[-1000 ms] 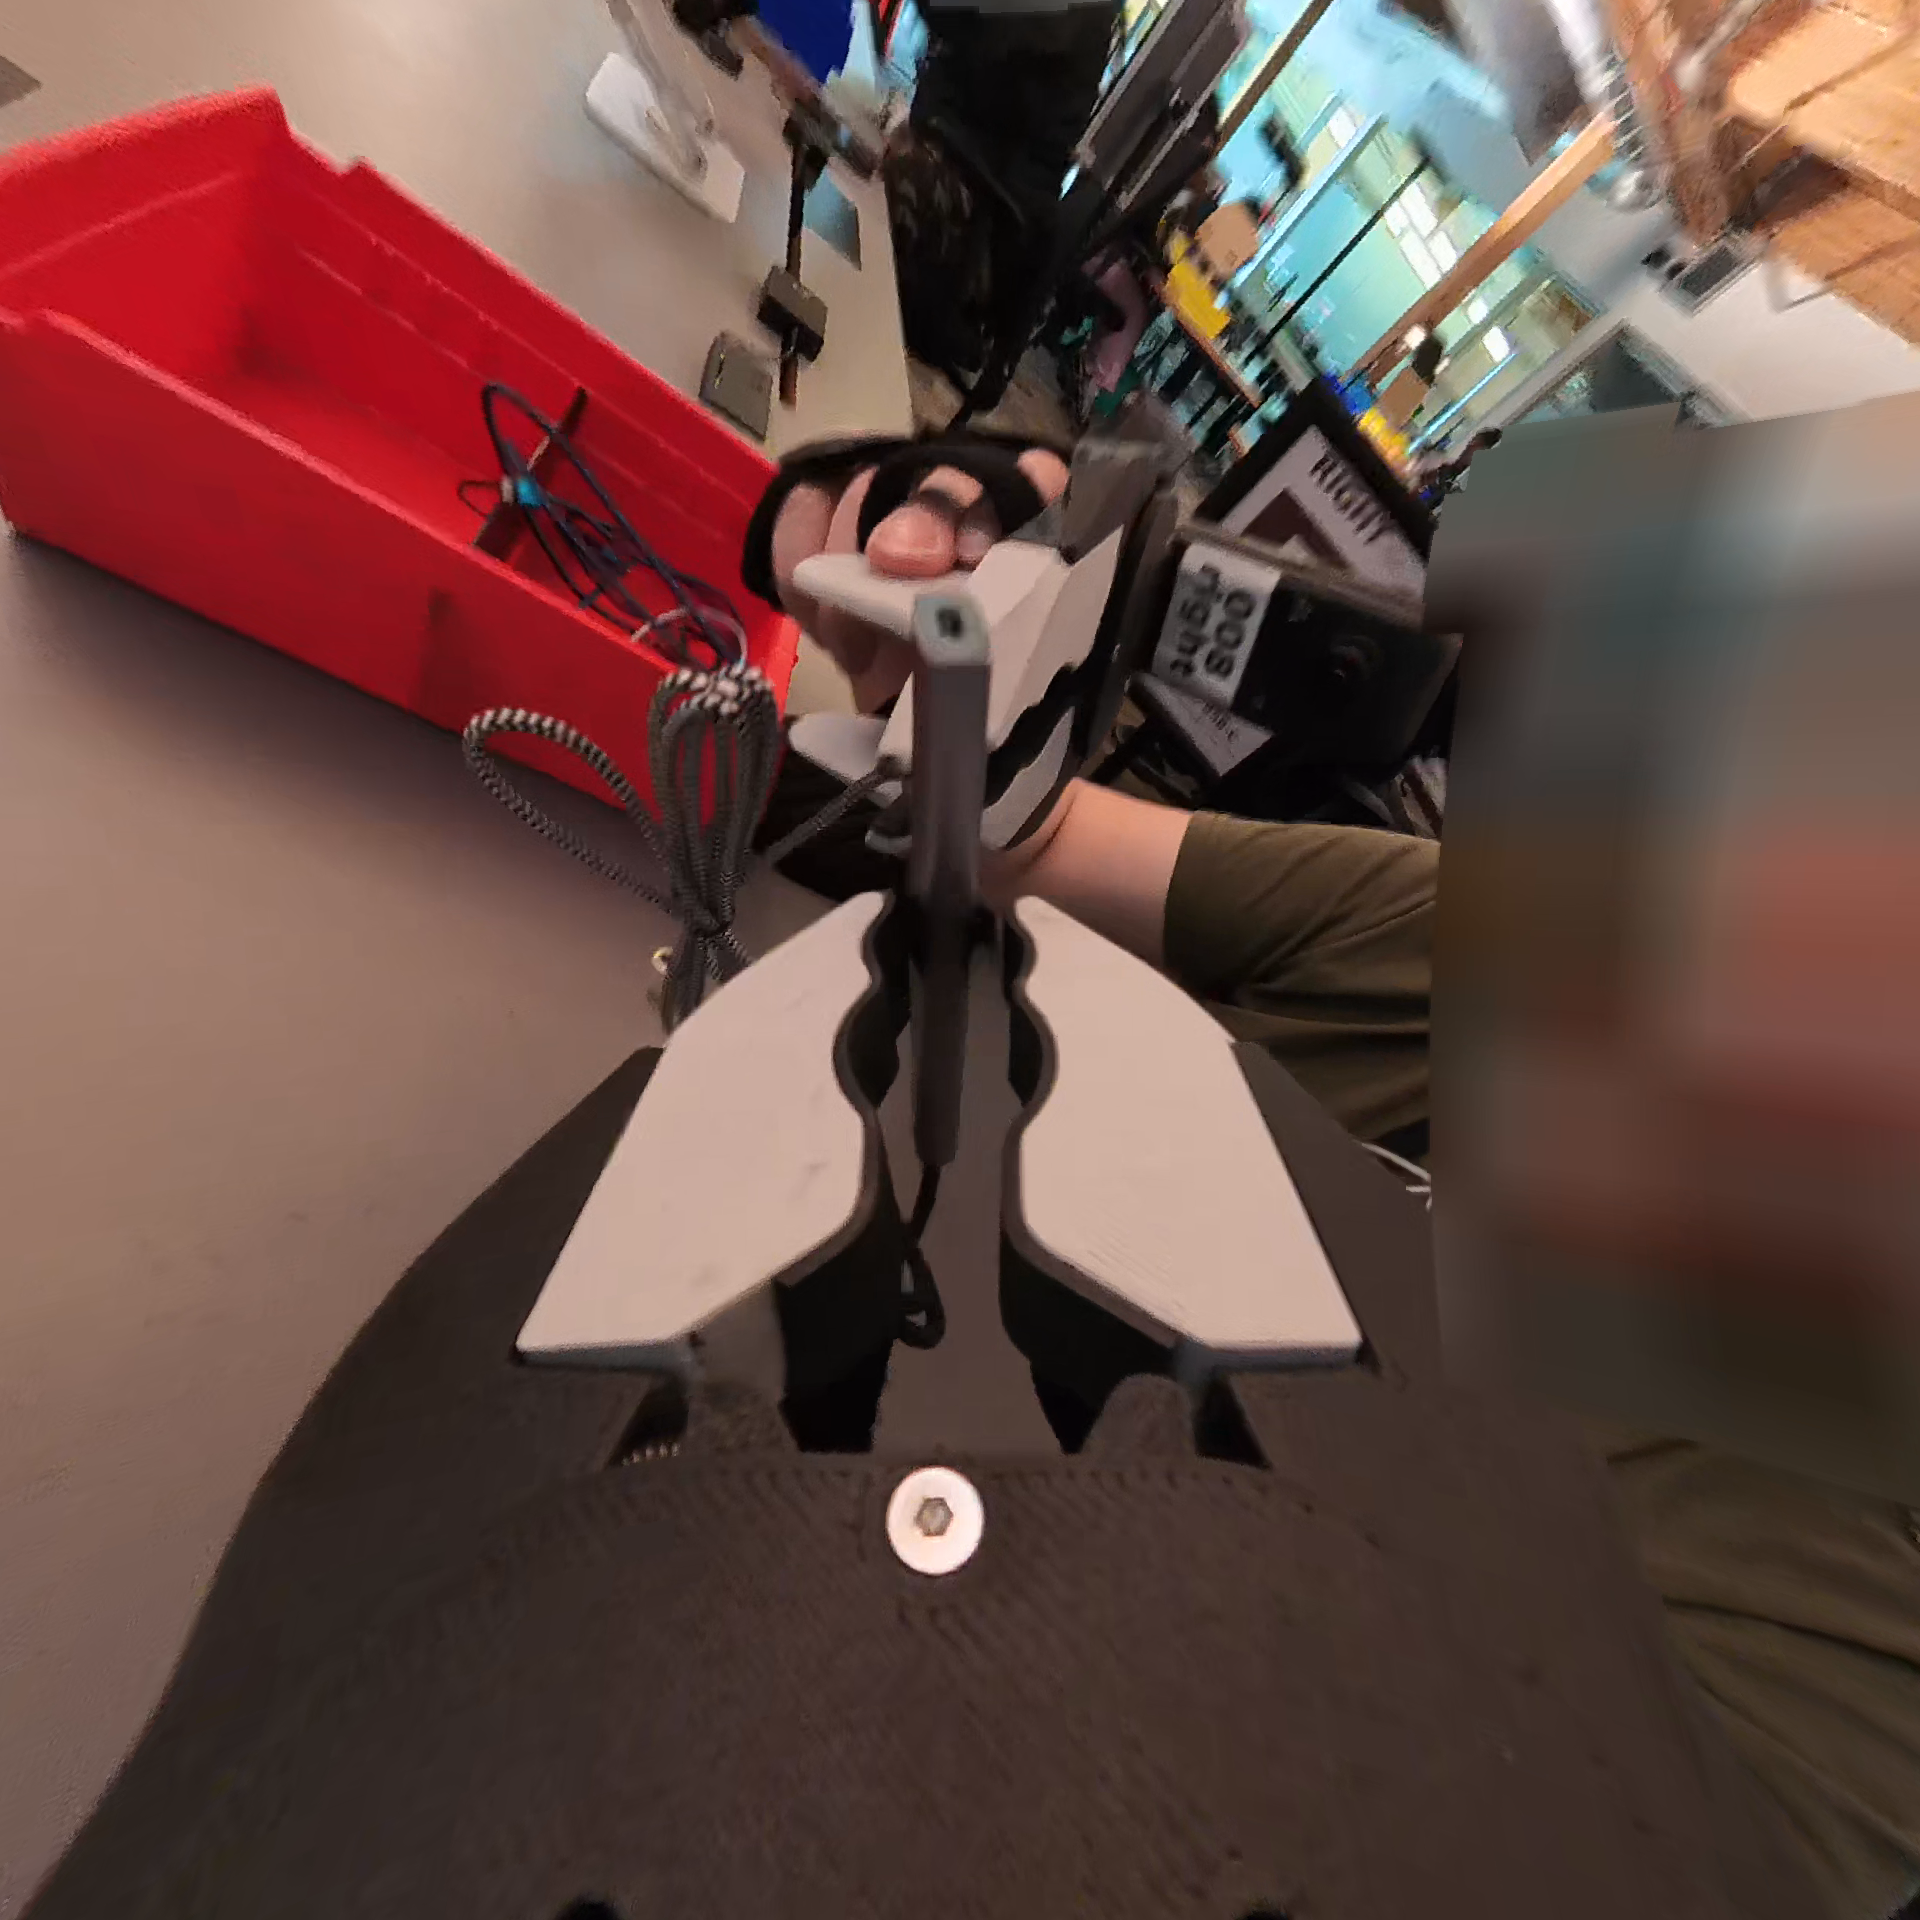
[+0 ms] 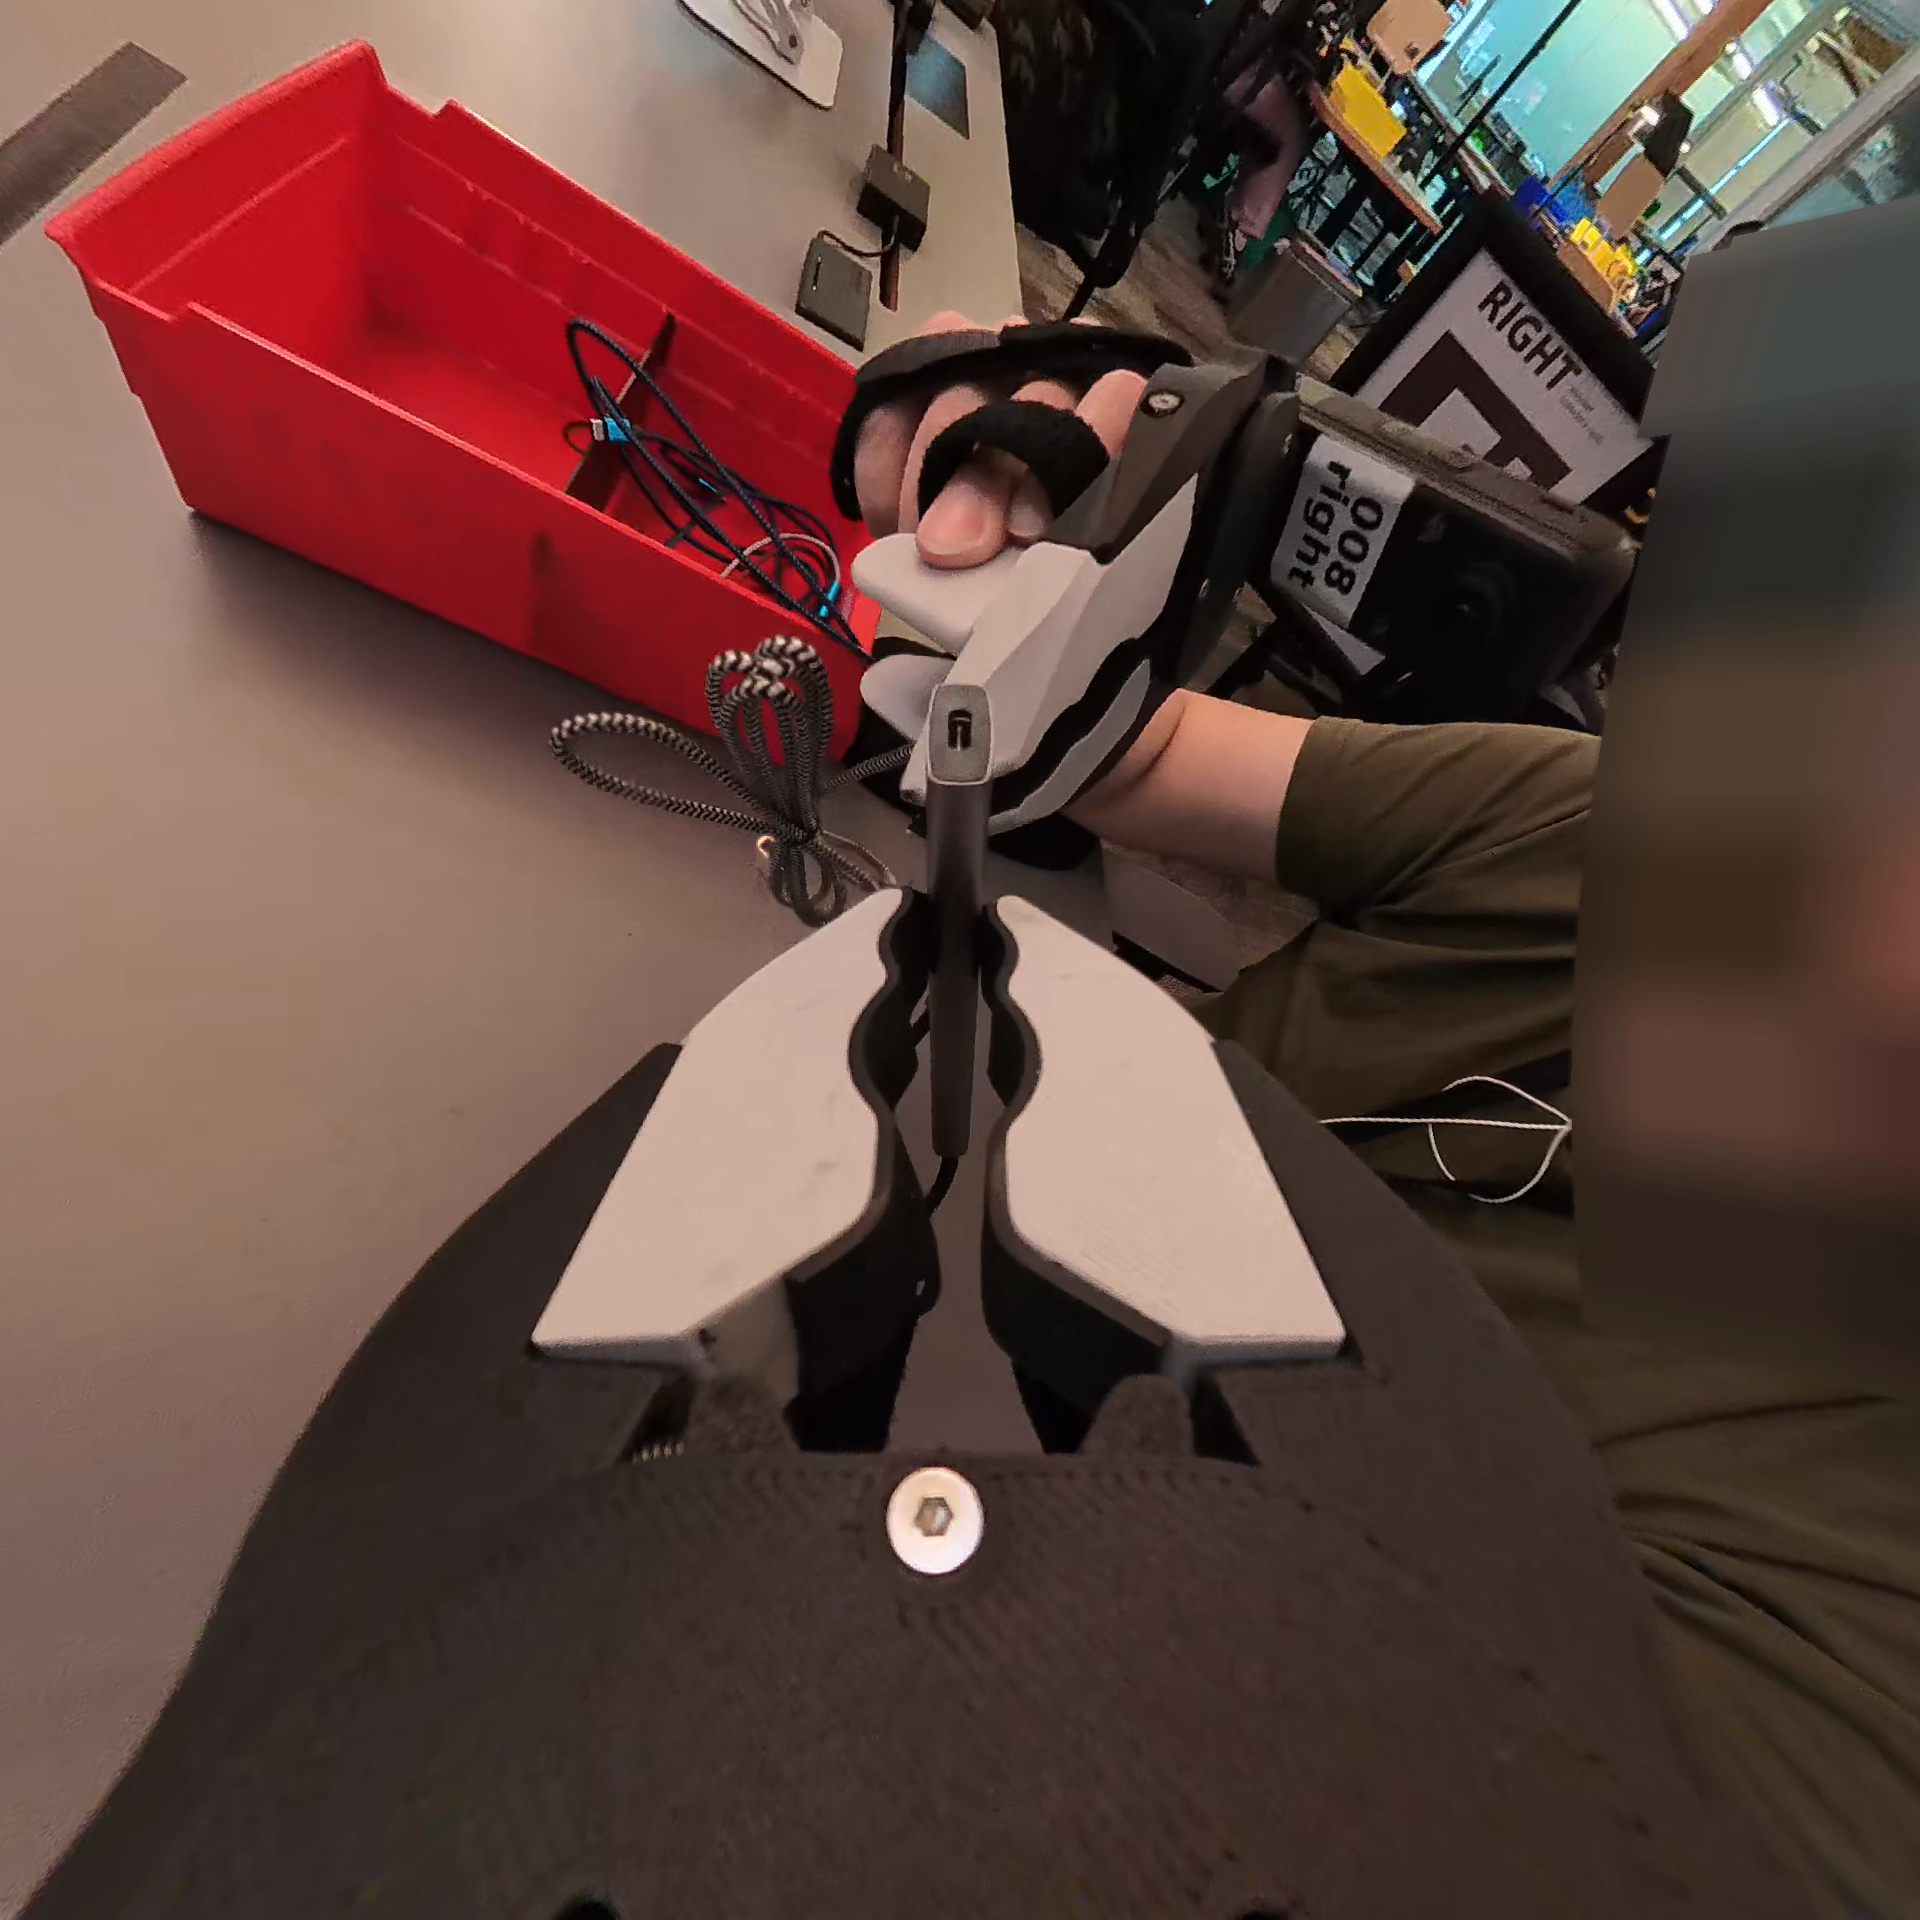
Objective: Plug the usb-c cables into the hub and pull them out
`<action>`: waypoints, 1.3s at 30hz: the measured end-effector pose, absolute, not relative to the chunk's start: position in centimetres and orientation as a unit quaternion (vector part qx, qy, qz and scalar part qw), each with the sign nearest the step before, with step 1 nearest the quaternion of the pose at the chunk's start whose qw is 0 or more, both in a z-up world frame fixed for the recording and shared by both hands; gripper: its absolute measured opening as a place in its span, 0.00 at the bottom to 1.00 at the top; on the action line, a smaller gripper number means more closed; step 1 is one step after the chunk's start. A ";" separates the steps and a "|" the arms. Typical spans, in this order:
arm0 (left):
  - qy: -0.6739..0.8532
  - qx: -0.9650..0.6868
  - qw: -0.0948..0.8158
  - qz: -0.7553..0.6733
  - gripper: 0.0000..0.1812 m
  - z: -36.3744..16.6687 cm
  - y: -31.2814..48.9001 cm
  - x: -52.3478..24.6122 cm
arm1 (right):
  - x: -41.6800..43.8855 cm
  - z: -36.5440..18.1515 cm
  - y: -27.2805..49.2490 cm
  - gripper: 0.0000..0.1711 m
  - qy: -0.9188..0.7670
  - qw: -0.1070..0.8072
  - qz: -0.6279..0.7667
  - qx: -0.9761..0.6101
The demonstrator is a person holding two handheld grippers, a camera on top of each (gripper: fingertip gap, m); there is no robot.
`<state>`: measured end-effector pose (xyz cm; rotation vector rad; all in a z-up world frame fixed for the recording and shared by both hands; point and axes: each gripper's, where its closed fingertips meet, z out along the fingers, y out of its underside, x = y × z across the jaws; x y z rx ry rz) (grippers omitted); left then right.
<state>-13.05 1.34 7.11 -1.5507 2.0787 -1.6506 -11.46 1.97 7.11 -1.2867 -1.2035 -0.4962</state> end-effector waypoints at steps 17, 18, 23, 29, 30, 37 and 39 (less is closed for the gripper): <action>0.662 -0.501 0.030 -0.556 0.05 8.3 0.3 -12.9 | -11.5 8.2 0.8 0.04 -0.512 0.635 -0.184 -0.549; 0.655 -0.503 0.028 -0.563 0.05 8.5 0.3 -12.8 | -11.5 8.4 0.8 0.05 -0.511 0.641 -0.196 -0.539; 0.646 -0.500 0.021 -0.577 0.05 9.2 0.1 -13.1 | -12.1 8.6 0.4 0.08 -0.526 0.642 -0.217 -0.514; 0.647 -0.505 0.022 -0.571 0.05 9.0 0.0 -13.2 | -12.2 9.2 0.3 0.12 -0.518 0.654 -0.211 -0.509; 0.648 -0.506 0.021 -0.569 0.05 9.0 -0.1 -13.1 | -12.2 9.1 0.3 0.12 -0.521 0.650 -0.215 -0.510; 0.644 -0.516 0.011 -0.565 0.05 8.5 -0.3 -12.9 | -12.4 8.3 0.7 0.08 -0.534 0.631 -0.241 -0.509; 0.645 -0.516 0.004 -0.564 0.05 8.3 -0.3 -13.0 | -12.4 8.2 0.7 0.07 -0.535 0.621 -0.253 -0.514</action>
